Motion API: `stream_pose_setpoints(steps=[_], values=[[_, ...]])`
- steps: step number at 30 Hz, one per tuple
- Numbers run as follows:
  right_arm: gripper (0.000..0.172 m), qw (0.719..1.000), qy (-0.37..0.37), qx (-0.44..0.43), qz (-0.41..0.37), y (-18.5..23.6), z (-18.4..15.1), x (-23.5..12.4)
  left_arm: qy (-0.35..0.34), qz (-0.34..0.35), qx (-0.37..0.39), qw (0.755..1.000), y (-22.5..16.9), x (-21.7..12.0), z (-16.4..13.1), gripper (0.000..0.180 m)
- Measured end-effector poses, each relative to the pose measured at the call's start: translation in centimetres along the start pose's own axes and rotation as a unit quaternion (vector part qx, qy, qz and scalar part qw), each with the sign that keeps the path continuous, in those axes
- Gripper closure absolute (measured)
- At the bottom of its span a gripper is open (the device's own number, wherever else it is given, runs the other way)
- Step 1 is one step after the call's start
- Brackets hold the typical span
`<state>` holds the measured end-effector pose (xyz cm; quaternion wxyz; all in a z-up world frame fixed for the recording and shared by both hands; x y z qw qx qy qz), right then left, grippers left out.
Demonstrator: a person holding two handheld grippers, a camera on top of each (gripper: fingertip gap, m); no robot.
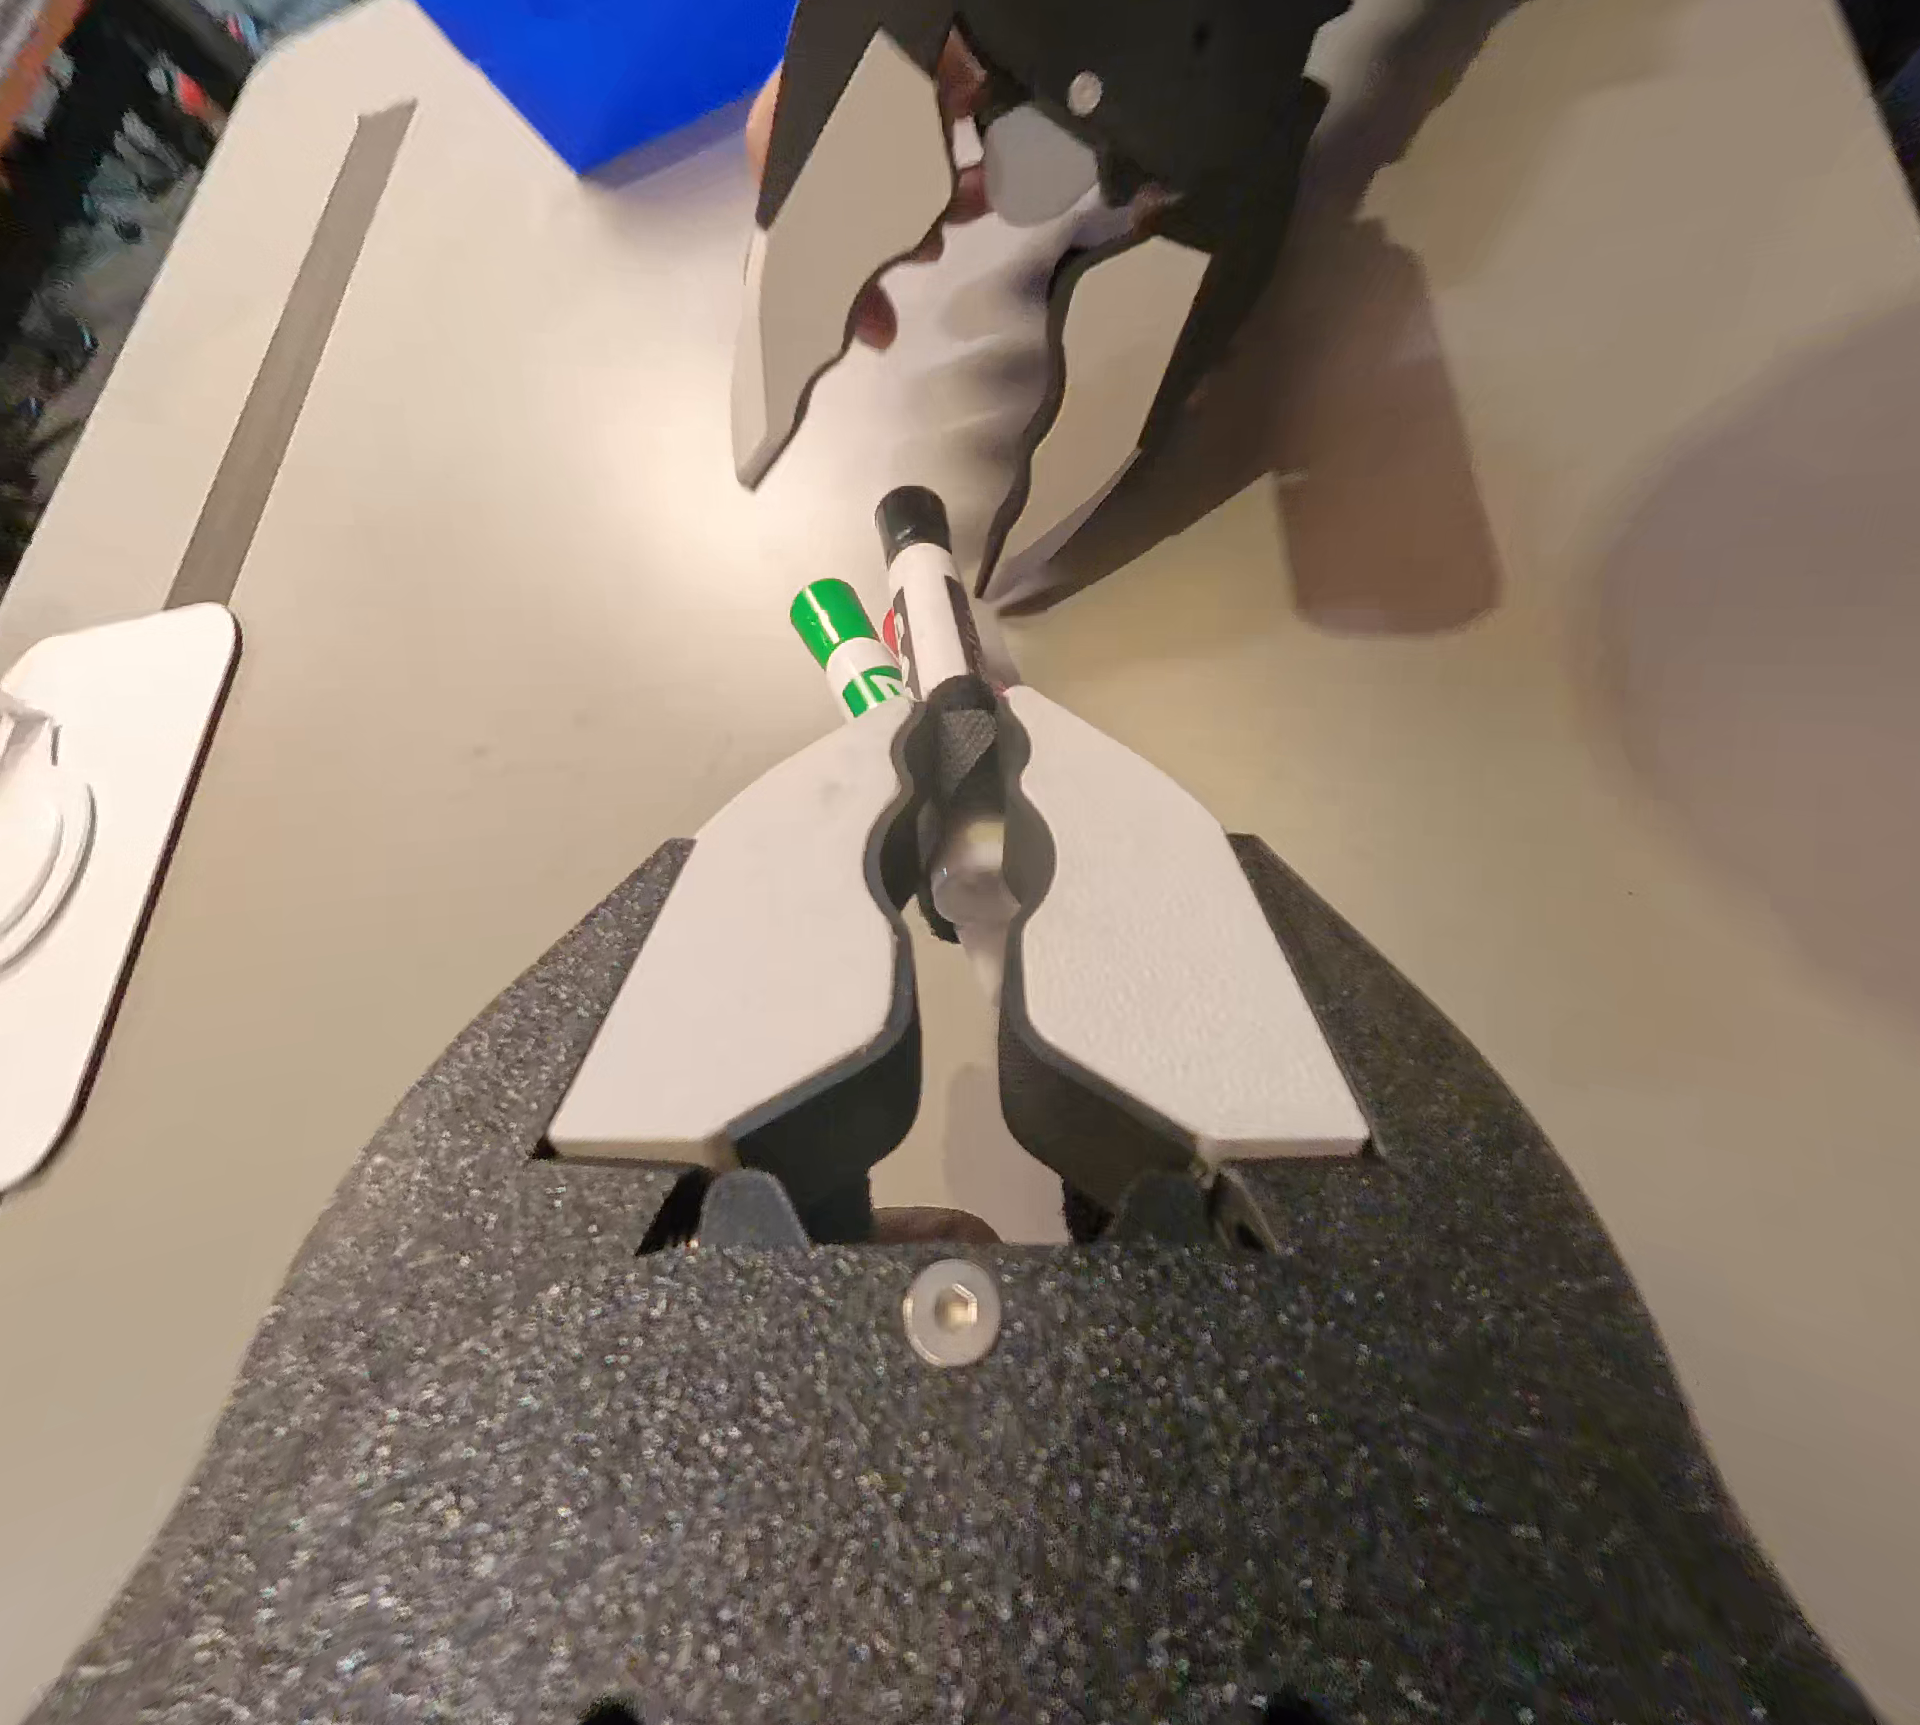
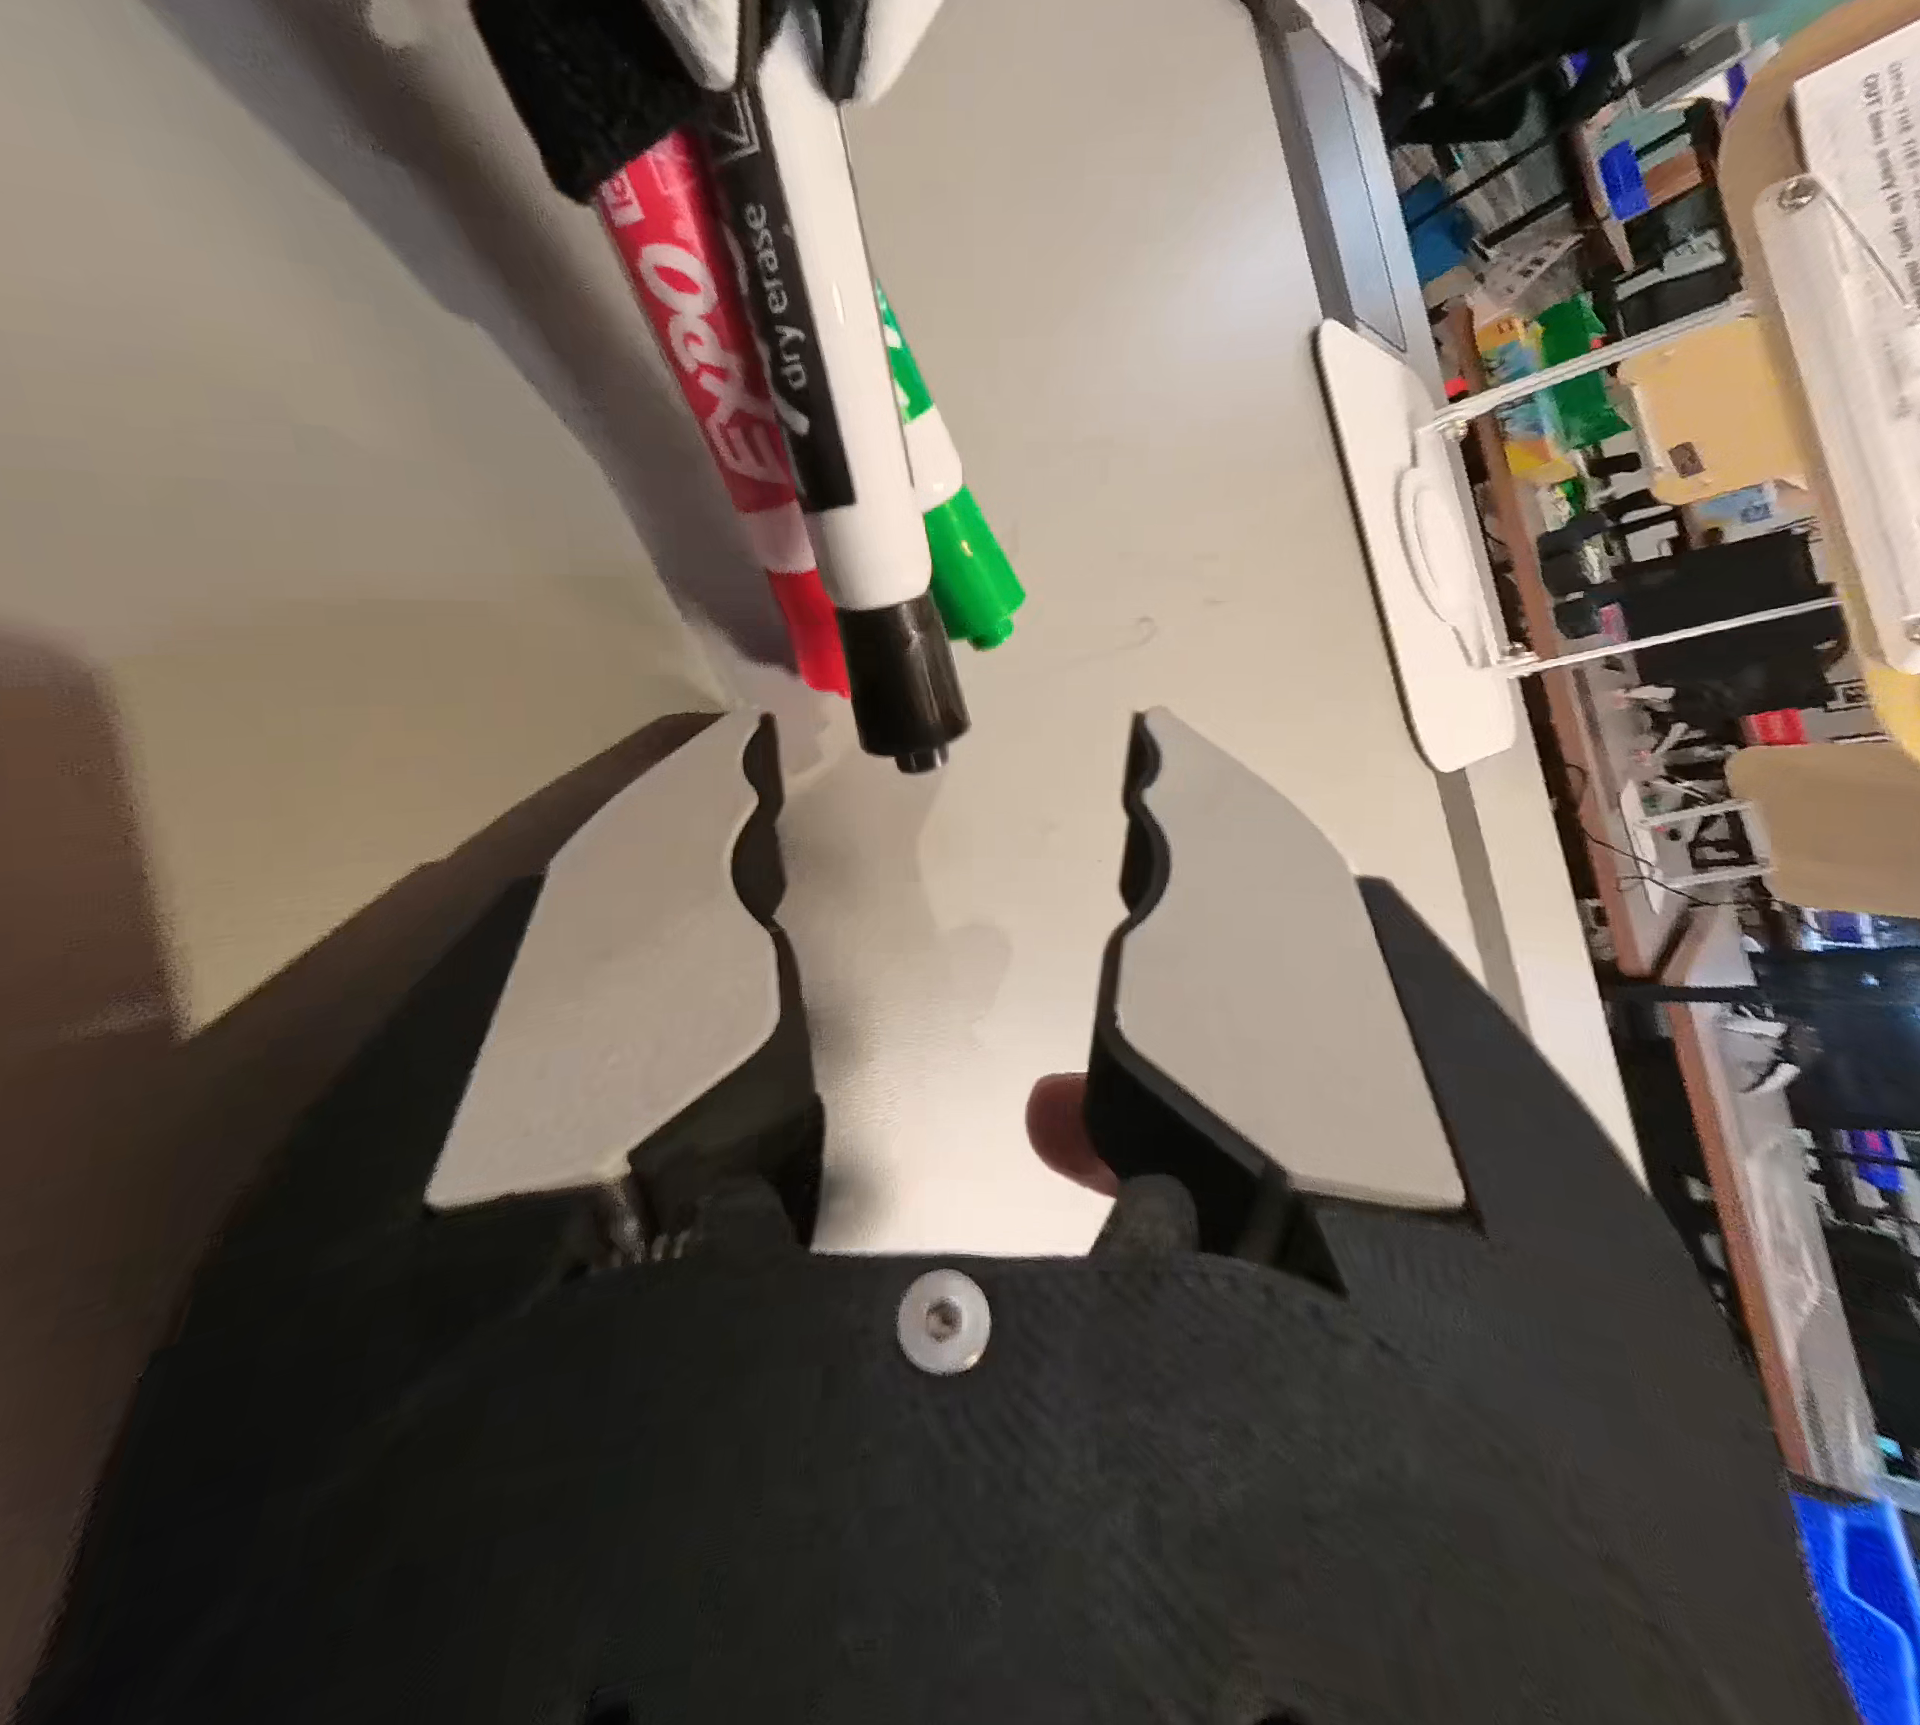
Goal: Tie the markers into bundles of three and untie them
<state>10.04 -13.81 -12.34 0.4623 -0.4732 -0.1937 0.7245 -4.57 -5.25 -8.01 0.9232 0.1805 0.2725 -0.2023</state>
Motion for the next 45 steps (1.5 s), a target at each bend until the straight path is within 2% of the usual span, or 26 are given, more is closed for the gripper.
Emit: stream_pose_setpoints(steps=[3, 6, 11, 15, 23, 32, 38, 45], values=[[0.113, 1.000, 0.007, 0.012, 0.020, -0.1, -0.2, 0.1, -0.046, -0.017, 0.010, 0.999, 0.0, -0.2, -0.2, 0.170], [0.127, 0.999, 0.007, 0.014, 0.029, -0.1, -0.1, -0.1, -0.076, -0.021, 0.010, 0.997, 0.3, -0.5, -0.3, 0.170], [0.137, 1.000, 0.013, 0.006, 0.024, -0.2, 1.1, 0.0, -0.096, -0.030, 0.011, 0.995, 0.3, -0.5, -0.6, 0.171], [0.136, 0.999, 0.038, -0.013, 0.012, -0.1, 1.5, 0.2, -0.100, -0.031, 0.014, 0.994, 0.4, -0.3, -0.8, 0.171], [0.130, 0.999, 0.043, 0.018, 0.005, -0.7, 1.5, 0.1, -0.111, -0.026, 0.007, 0.993, 0.8, -0.1, -1.2, 0.172], [0.126, 0.990, 0.016, 0.132, 0.046, -1.2, 0.2, -0.4, -0.133, -0.002, -0.014, 0.991, 1.5, -0.1, -1.9, 0.172], [0.126, 0.990, 0.013, 0.137, 0.035, -1.2, 0.5, -0.1, -0.134, -0.008, -0.013, 0.991, 1.5, 0.1, -1.9, 0.172], [0.125, 0.993, -0.001, 0.115, 0.035, -0.7, 1.2, 0.2, -0.093, -0.012, 0.004, 0.996, 1.4, 0.4, -1.7, 0.172]])
Point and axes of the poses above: each gripper's, where its closed fingertips meet, x out along the fingers, z out of its top, y = z × x across the jaws, the point moved 8 cm from there along -x, back along the fingers, and after that the axes turned 7 degrees about -x, right-handed, at the moved point
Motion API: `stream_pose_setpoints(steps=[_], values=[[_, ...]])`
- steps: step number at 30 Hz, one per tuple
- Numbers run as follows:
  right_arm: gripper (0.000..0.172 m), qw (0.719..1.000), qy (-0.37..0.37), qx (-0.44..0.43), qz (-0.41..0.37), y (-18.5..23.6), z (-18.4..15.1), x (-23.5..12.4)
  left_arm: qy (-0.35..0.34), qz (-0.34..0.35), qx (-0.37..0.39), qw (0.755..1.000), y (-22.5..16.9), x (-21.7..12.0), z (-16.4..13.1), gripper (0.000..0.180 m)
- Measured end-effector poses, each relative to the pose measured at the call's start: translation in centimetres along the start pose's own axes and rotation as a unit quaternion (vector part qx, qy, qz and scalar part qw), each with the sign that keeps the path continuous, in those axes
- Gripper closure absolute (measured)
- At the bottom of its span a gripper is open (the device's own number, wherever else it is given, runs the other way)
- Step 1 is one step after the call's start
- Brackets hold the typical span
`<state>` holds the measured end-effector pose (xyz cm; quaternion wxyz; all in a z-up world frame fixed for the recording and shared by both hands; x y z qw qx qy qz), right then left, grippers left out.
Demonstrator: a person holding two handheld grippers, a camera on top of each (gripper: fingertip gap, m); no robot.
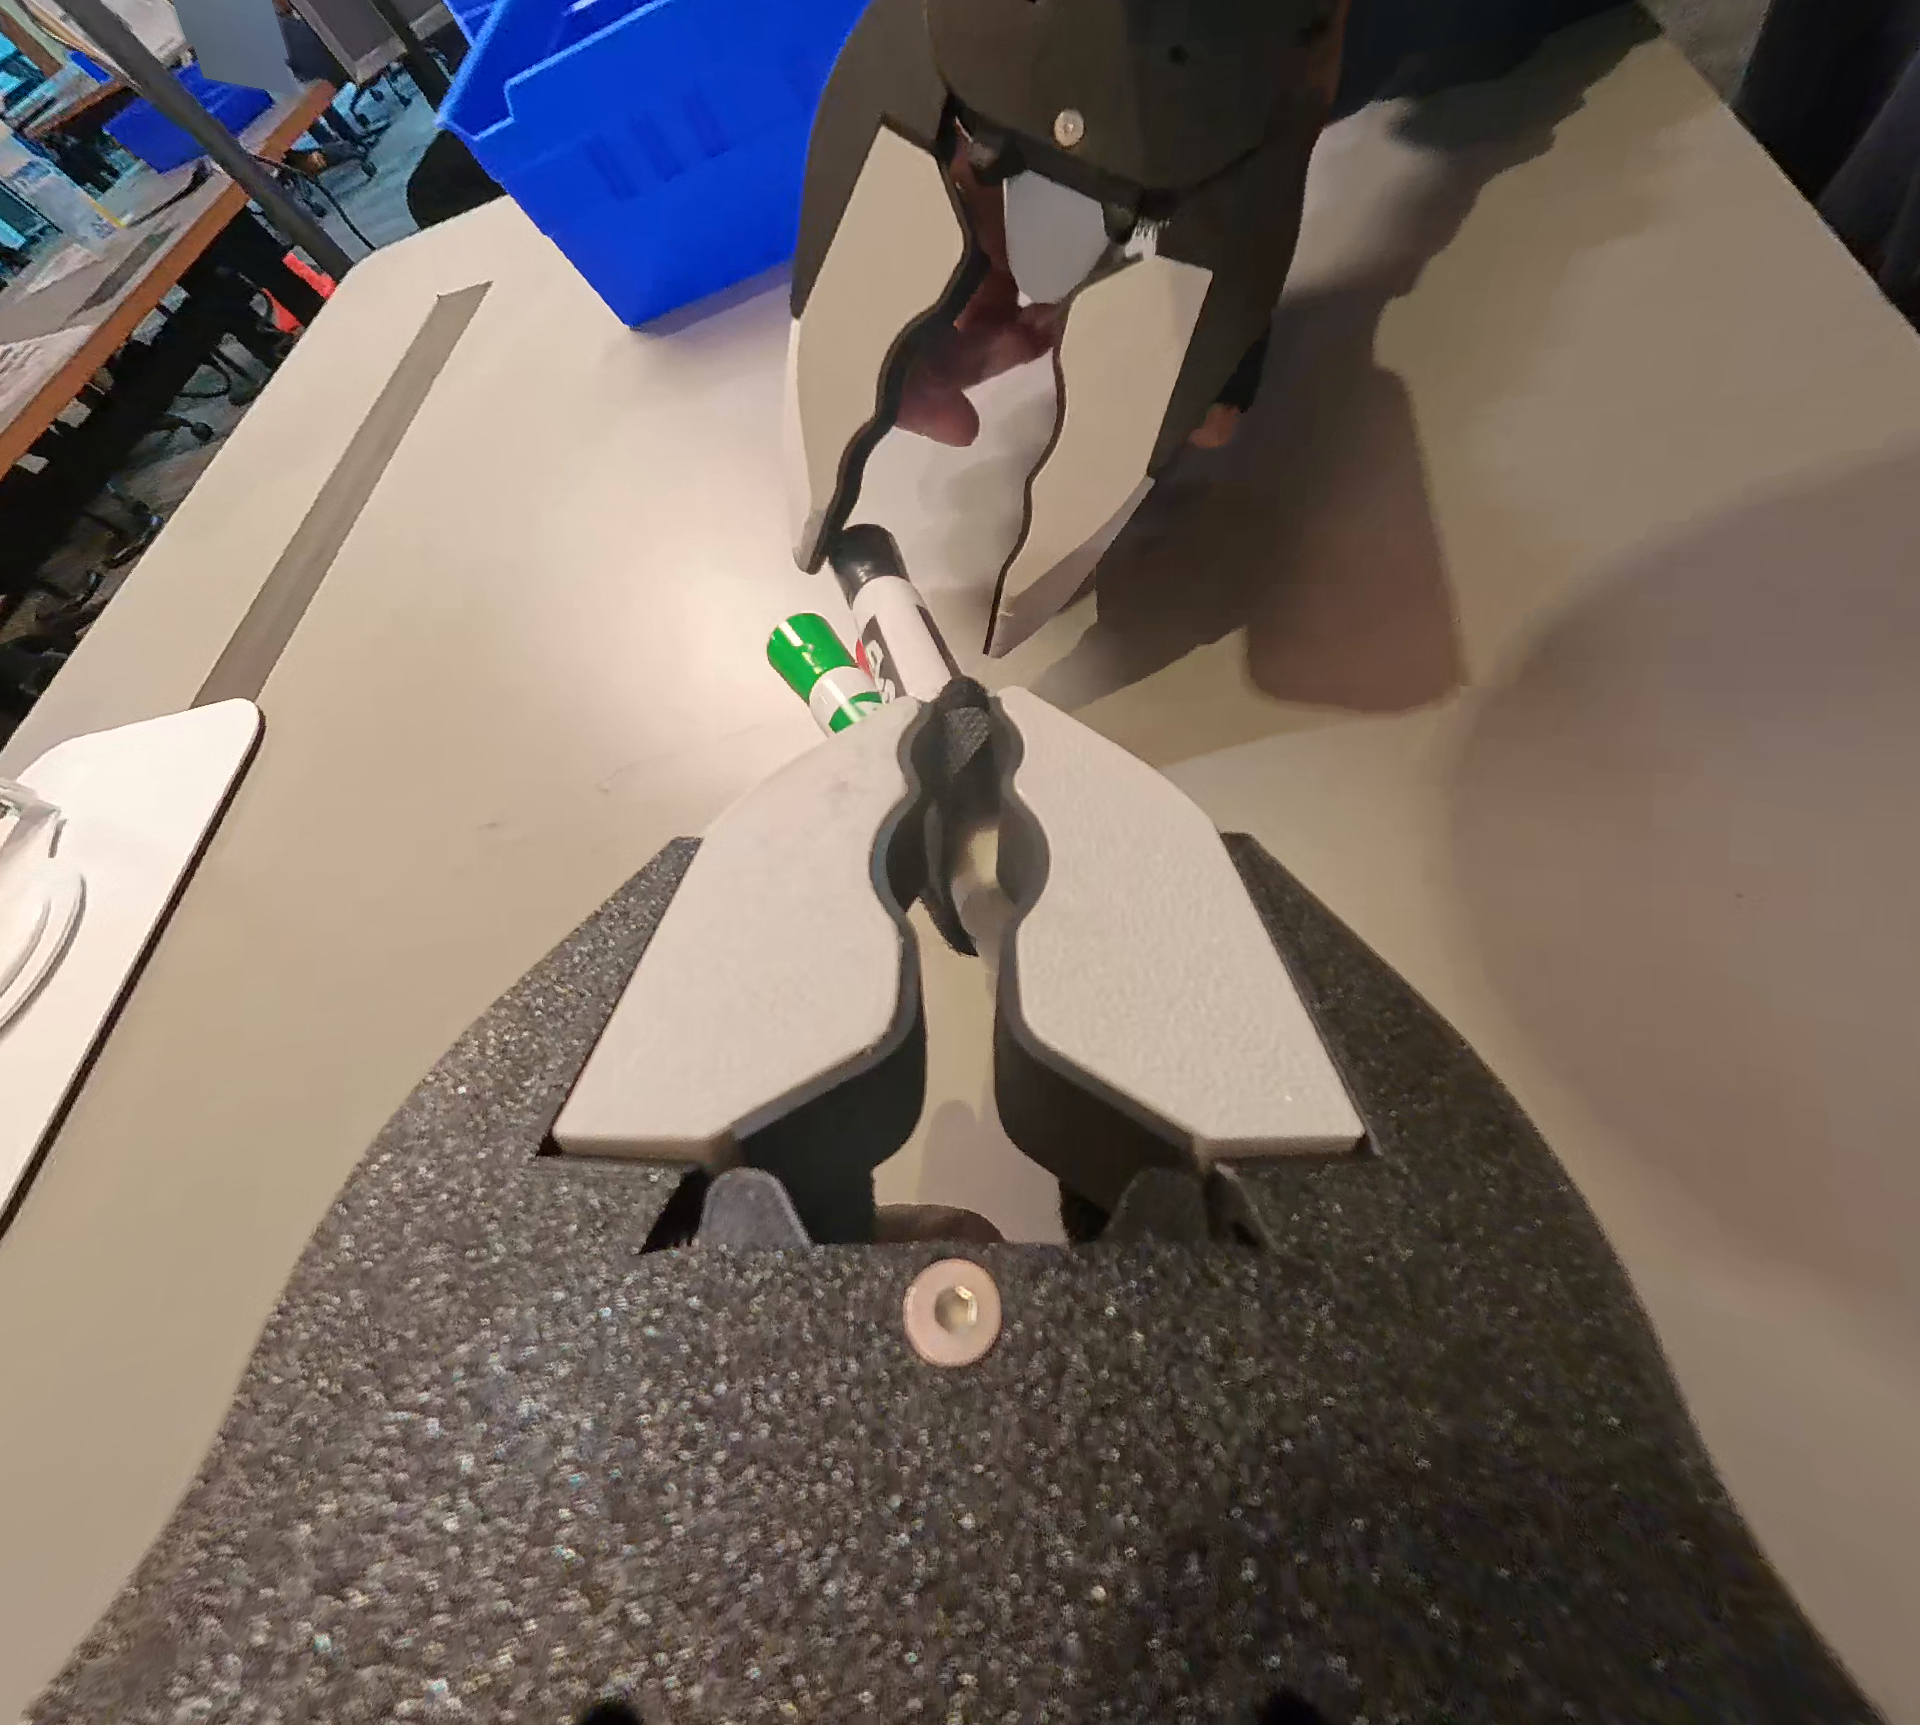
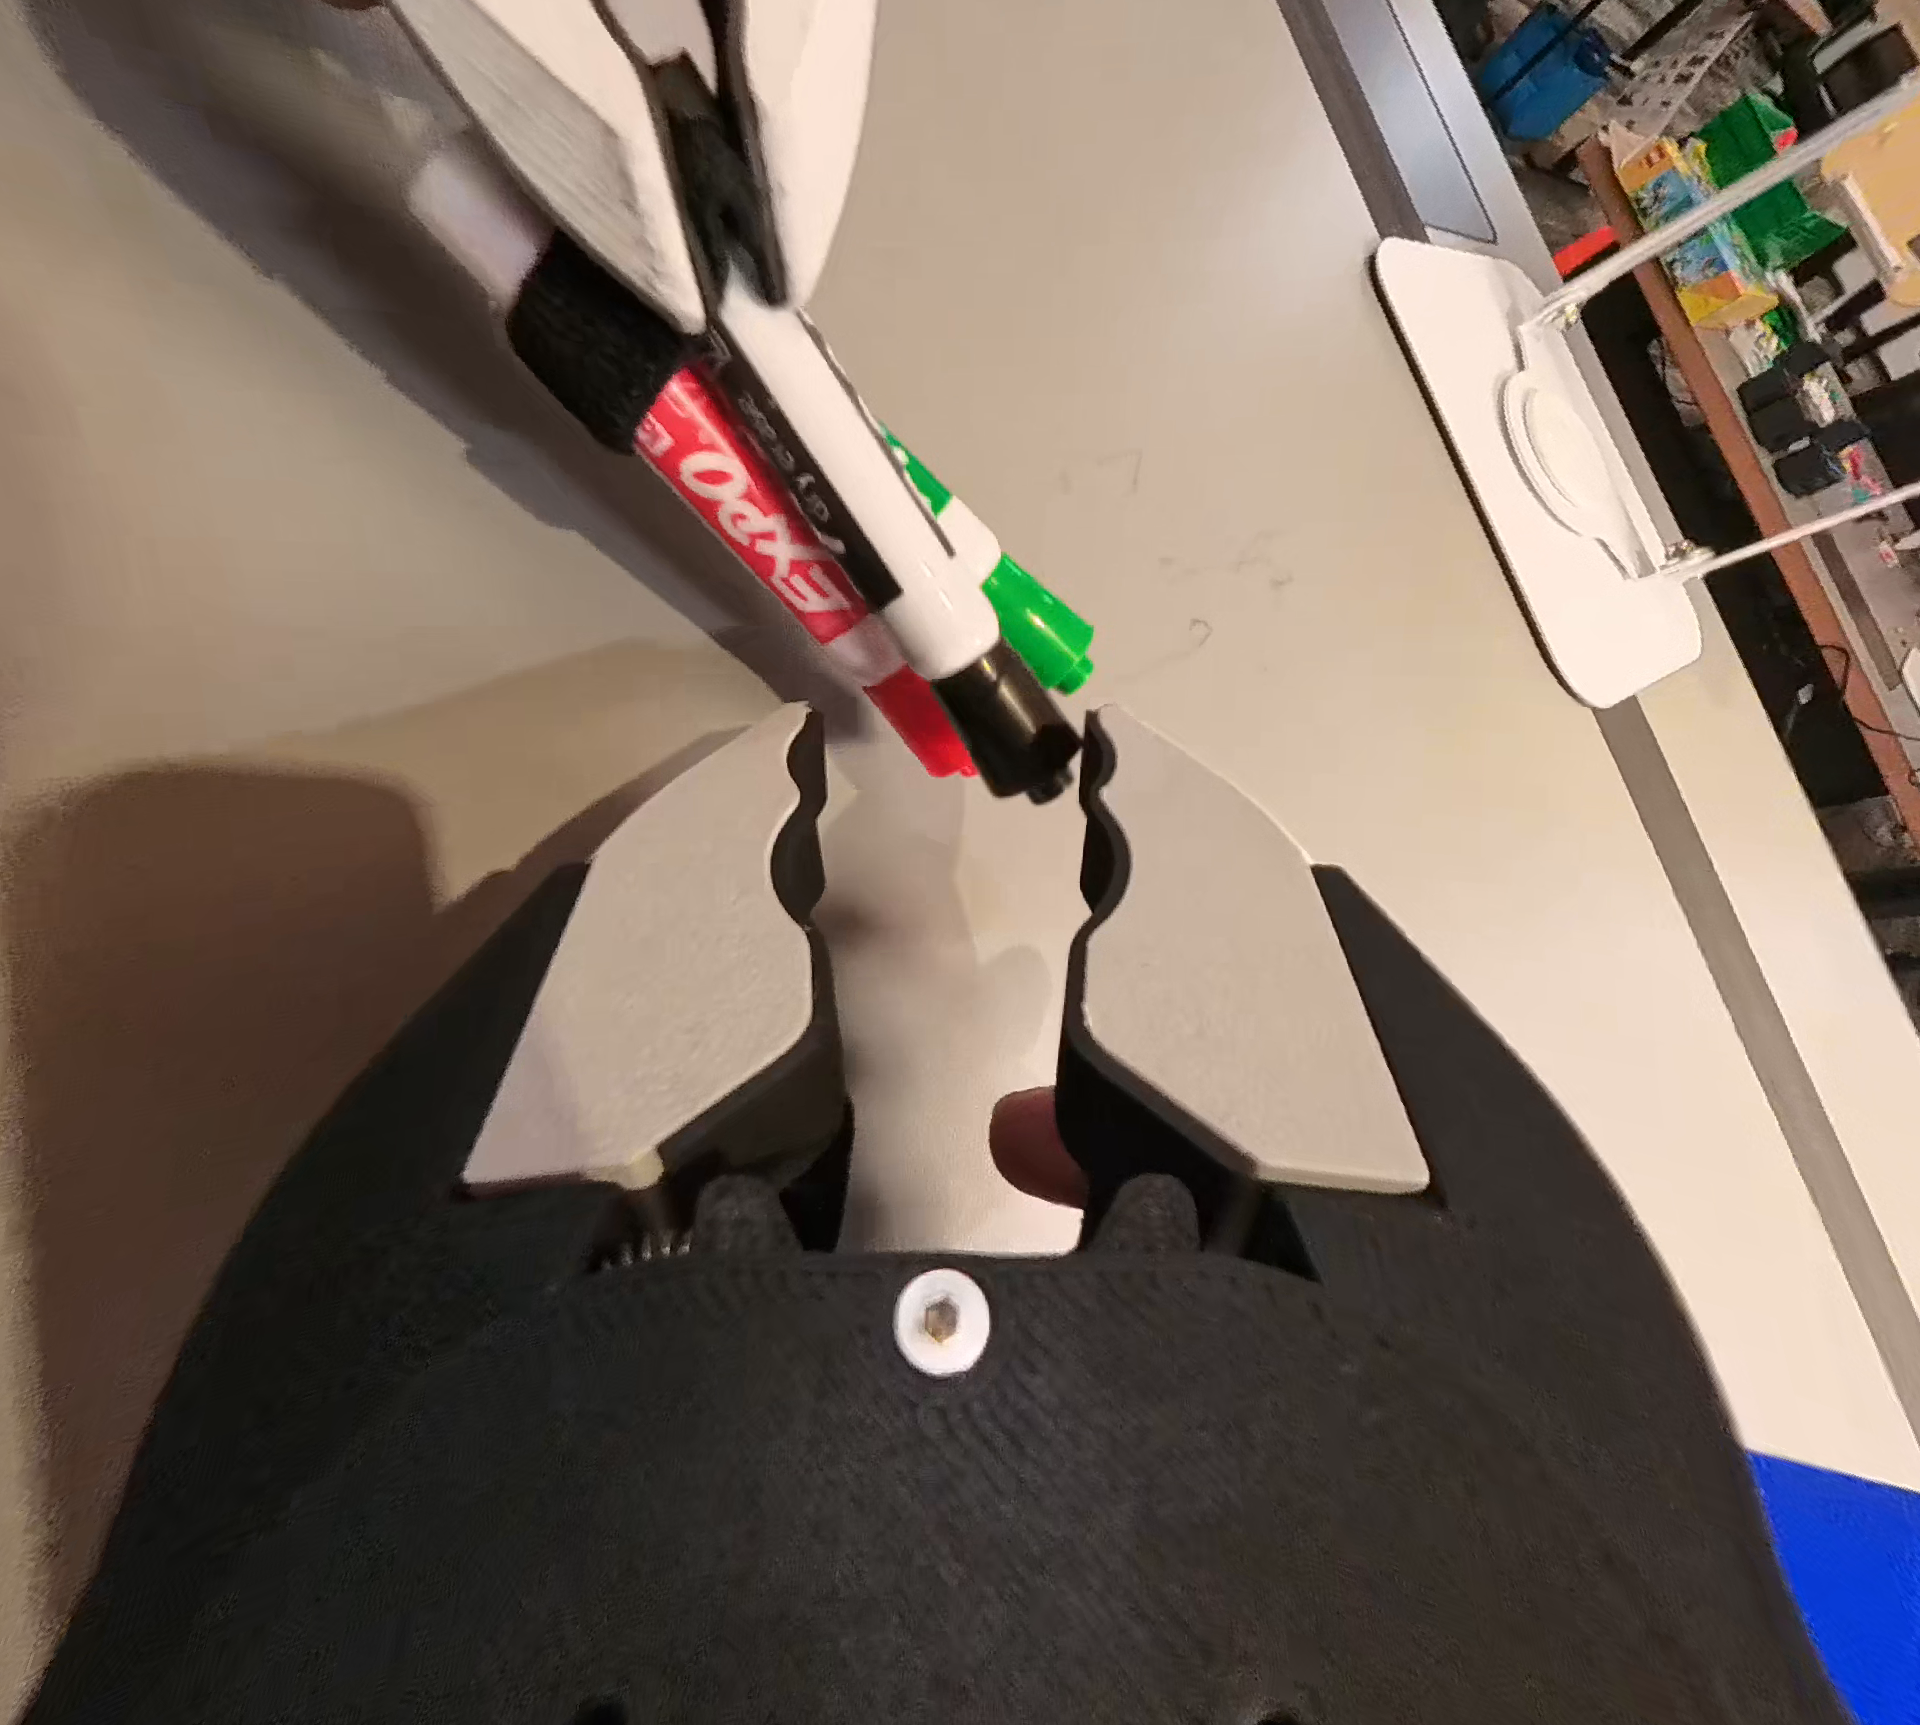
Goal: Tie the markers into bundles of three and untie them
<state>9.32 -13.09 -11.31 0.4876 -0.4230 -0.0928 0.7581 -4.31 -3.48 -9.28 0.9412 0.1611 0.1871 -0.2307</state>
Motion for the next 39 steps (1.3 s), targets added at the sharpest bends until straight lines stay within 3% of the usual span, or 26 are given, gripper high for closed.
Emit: stream_pose_setpoints(steps=[7, 14, 23, 26, 29, 32, 39], values=[[0.120, 1.000, -0.002, -0.007, -0.018, -0.1, 0.3, -0.1, 0.007, 0.017, 0.011, 1.000, 0.1, 0.4, 0.0, 0.172], [0.112, 0.990, -0.051, 0.135, -0.002, -1.7, -0.4, -0.4, -0.053, 0.040, 0.020, 0.998, -0.1, -0.3, 0.7, 0.172], [0.108, 0.988, -0.051, 0.148, -0.013, -1.3, 0.1, -0.2, -0.067, 0.042, 0.012, 0.997, -0.1, -0.1, 0.6, 0.172], [0.104, 0.990, -0.046, 0.129, -0.022, -1.0, 0.2, 0.0, -0.064, 0.039, 0.009, 0.997, -0.1, 0.0, 0.7, 0.172], [0.114, 0.992, -0.066, 0.105, -0.007, -0.1, 1.0, 0.0, -0.046, 0.045, 0.007, 0.998, 0.0, 0.4, 0.5, 0.172], [0.111, 0.997, -0.040, 0.052, -0.034, 0.4, 1.3, 0.3, -0.031, 0.042, 0.014, 0.999, -0.2, 0.9, 0.4, 0.172], [0.108, 0.991, -0.046, 0.125, -0.033, -1.3, 0.0, -0.4, -0.060, 0.049, -0.032, 0.996, 0.6, 0.0, 0.3, 0.172]])
Point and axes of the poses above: each gripper's, where its closed fingertips meet, x out along the fingers, z out of its top, y = z × x across the jaws, the point moved 8 cm from there along -x, back along the fingers, and after that the axes turned 7 degrees about -x, right-handed, at the moved point
